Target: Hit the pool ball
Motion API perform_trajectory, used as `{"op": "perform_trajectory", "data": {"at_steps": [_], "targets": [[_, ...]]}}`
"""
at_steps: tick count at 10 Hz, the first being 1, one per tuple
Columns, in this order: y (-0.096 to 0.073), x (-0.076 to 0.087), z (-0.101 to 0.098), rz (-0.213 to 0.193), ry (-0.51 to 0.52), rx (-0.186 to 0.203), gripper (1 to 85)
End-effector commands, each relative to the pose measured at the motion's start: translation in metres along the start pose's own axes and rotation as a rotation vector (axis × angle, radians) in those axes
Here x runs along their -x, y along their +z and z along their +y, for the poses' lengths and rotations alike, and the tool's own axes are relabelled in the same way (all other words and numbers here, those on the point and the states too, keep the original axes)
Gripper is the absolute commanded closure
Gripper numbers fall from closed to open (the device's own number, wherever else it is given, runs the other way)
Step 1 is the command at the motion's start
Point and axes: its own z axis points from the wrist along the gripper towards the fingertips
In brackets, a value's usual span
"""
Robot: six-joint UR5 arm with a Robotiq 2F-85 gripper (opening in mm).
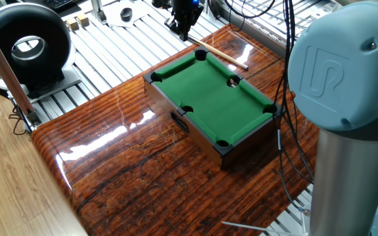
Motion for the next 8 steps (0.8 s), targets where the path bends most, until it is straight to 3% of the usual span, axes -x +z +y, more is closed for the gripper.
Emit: {"op": "perform_trajectory", "data": {"at_steps": [1, 4, 8], "targets": [[-0.0003, 0.0003, 0.0020, 0.001, 0.006, 0.011, 84.7], [-0.0004, 0.0010, 0.0026, -0.003, 0.004, 0.012, 84.7], [-0.0002, -0.0052, 0.0029, 0.022, 0.004, 0.013, 84.7]]}}
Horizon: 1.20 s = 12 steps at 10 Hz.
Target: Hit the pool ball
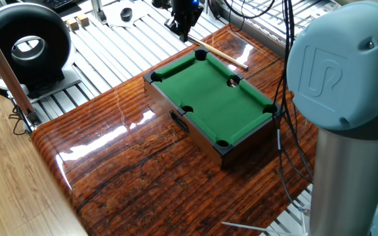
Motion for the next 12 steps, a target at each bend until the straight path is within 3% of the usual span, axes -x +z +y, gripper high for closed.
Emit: {"op": "perform_trajectory", "data": {"at_steps": [1, 6, 12], "targets": [[-0.0005, -0.0025, 0.0027, 0.010, 0.002, 0.012, 84.7], [0.0006, -0.0018, 0.0002, 0.007, -0.004, -0.001, 84.7], [0.0009, 0.0015, 0.0045, -0.006, 0.000, 0.013, 84.7]]}}
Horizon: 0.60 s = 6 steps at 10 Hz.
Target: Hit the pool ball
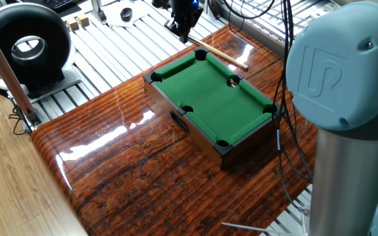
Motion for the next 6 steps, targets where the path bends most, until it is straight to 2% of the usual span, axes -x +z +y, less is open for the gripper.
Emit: {"op": "perform_trajectory", "data": {"at_steps": [1, 6], "targets": [[-0.0006, 0.0021, 0.0033, -0.007, 0.007, 0.016, 84.7], [-0.0009, 0.0033, 0.0046, -0.012, 0.009, 0.021, 84.7]]}}
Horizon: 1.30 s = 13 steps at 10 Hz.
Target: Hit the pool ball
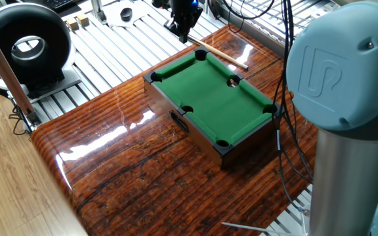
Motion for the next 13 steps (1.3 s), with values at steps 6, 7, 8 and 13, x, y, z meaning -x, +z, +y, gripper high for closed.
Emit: {"op": "perform_trajectory", "data": {"at_steps": [6, 7, 8, 13], "targets": [[-0.0004, 0.0016, 0.0048, -0.005, 0.009, 0.019, 84.7], [0.0000, 0.0018, 0.0054, -0.005, 0.009, 0.021, 84.7], [0.0002, 0.0024, 0.0062, -0.007, 0.009, 0.024, 84.7], [0.0005, 0.0026, 0.0072, -0.007, 0.011, 0.025, 84.7]]}}
